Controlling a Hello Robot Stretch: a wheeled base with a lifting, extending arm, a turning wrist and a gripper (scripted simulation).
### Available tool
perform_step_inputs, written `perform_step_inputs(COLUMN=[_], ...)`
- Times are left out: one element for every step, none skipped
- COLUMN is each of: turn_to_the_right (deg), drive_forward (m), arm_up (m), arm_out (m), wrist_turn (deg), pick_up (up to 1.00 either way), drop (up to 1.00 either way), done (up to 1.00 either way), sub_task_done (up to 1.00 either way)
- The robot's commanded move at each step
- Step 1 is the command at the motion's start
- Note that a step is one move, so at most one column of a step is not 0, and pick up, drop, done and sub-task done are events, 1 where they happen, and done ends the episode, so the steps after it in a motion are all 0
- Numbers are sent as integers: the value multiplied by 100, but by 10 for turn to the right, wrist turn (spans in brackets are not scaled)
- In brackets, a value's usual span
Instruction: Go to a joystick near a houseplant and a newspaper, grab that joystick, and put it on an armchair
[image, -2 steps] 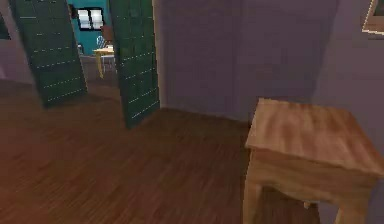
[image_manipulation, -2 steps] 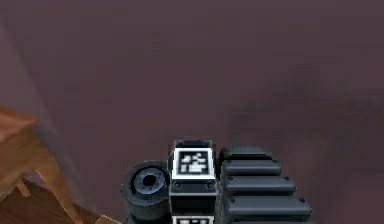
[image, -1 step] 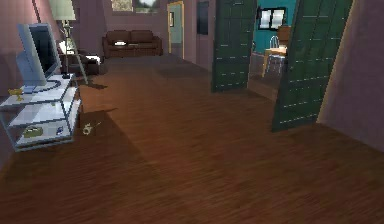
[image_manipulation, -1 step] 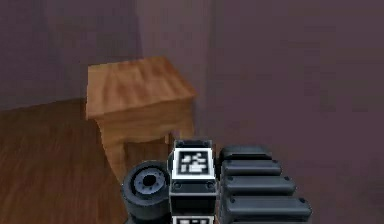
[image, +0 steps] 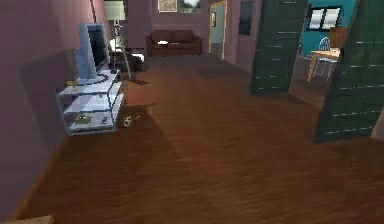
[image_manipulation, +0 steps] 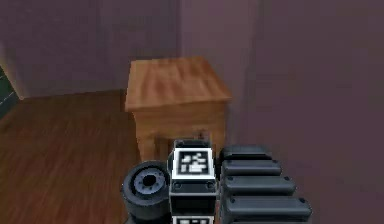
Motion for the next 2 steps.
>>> perform_step_inputs(turn_to_the_right=[0, -60], drive_forward=[40, 0], arm_up=[0, 0], arm_out=[0, 0], wrist_turn=[0, 0], pick_up=[0, 0], drop=[0, 0], done=[0, 0], sub_task_done=[0, 0])
